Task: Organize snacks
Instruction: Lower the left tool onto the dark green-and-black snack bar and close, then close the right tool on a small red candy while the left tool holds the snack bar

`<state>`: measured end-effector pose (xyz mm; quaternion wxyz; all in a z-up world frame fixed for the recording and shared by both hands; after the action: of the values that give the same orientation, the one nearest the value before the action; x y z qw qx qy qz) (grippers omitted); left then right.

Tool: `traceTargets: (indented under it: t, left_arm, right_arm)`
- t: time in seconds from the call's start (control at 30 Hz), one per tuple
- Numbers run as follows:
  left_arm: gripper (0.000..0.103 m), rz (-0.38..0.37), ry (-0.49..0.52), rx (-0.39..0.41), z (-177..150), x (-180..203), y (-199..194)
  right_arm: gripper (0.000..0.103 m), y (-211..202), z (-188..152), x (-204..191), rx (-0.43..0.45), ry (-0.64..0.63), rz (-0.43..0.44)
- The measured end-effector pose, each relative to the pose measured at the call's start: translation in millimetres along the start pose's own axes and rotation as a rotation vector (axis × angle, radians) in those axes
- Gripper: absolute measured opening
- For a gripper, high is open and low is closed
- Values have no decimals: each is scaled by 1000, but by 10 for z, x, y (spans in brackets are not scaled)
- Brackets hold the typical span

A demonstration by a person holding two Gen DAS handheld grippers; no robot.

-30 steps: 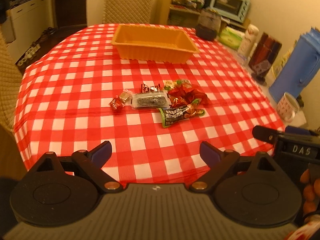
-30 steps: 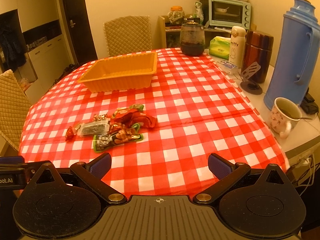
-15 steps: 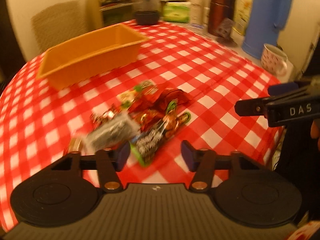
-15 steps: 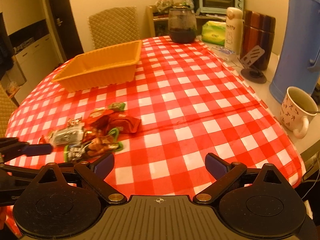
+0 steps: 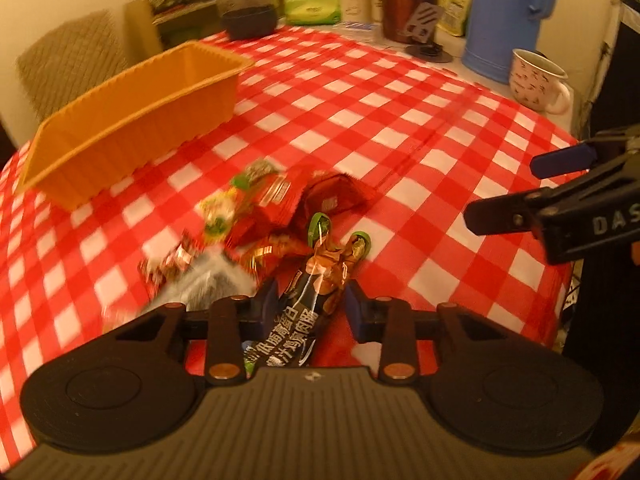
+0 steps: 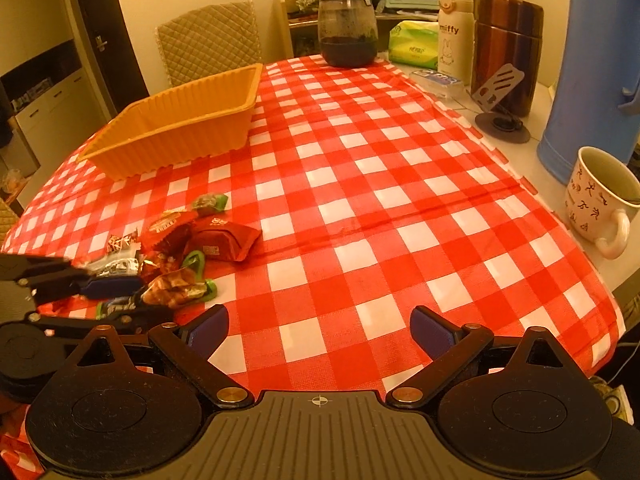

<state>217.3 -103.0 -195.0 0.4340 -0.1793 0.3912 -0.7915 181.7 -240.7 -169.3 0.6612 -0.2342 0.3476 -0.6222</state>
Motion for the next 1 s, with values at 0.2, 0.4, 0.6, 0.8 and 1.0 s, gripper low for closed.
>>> traceTargets:
  t: [0.2, 0.4, 0.6, 0.8, 1.0]
  left_arm:
    - [30, 69, -188, -16, -262, -138, -236]
    - [31, 38, -168, 15, -236, -178, -210]
    - [33, 19, -88, -8, -202, -80, -93]
    - [32, 13, -61, -24, -290, -56, -136]
    - [27, 9, -96, -27, -309, -101, -161]
  right_arm:
    - [97, 54, 15, -113, 6, -18, 32]
    - [97, 129, 20, -246, 6, -56, 74]
    - [97, 145, 44, -258, 8, -63, 78]
    - [97, 144, 34, -236, 4, -59, 74]
    - [97, 139, 17, -302, 6, -71, 96]
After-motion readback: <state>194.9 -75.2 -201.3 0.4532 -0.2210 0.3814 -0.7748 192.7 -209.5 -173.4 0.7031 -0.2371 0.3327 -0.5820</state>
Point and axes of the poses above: each gripper's, at about its wrist camera, not at the fingertips, and y roughly the way its jaws point, x to its right, z to its top, the point moved 10 cm from there along y, roughly the way its jaws point, and after that the axes turned 1 degree about -y, right-handed, at the moved point
